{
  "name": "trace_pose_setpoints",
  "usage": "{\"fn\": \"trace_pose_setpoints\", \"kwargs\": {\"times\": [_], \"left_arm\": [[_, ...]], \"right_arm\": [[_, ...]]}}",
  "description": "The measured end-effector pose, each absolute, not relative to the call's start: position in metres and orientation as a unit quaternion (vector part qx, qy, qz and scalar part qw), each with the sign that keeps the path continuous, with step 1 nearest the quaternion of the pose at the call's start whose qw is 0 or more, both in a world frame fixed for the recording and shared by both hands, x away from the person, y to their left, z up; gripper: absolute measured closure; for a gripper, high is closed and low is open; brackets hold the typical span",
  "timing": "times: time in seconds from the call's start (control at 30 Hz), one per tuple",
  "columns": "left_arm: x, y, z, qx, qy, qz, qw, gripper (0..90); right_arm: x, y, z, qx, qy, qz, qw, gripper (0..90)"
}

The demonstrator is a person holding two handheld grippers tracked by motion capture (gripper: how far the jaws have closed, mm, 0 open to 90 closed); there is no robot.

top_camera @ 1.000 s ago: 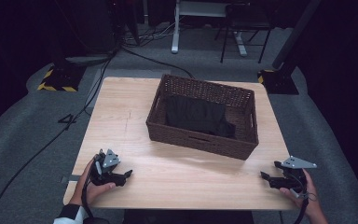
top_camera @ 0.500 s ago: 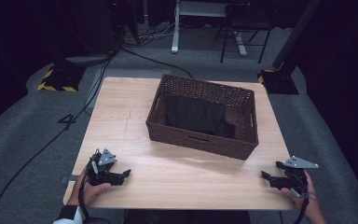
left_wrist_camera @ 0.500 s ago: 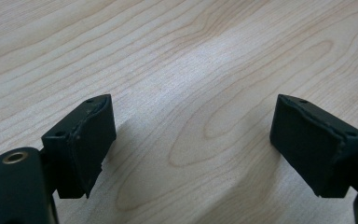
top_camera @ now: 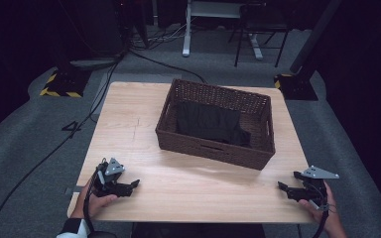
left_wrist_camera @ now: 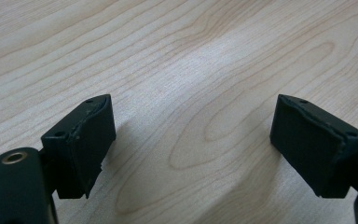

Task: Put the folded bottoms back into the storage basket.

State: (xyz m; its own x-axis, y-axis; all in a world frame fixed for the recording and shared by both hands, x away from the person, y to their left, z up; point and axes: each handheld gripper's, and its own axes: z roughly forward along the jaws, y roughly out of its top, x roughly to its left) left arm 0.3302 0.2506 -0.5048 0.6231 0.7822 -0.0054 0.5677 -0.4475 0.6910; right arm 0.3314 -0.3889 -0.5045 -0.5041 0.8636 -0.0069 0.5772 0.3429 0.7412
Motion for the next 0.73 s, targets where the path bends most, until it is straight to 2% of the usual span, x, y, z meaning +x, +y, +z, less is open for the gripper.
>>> {"fn": "trace_pose_setpoints", "kwargs": {"times": [0.73], "left_arm": [[0.3316,0.25,-0.5049,0.835,0.405,0.157,0.337,14.4]], "right_arm": [[0.3314,-0.3889,-0.5045,0.454,0.793,0.35,0.205,18.0]]}}
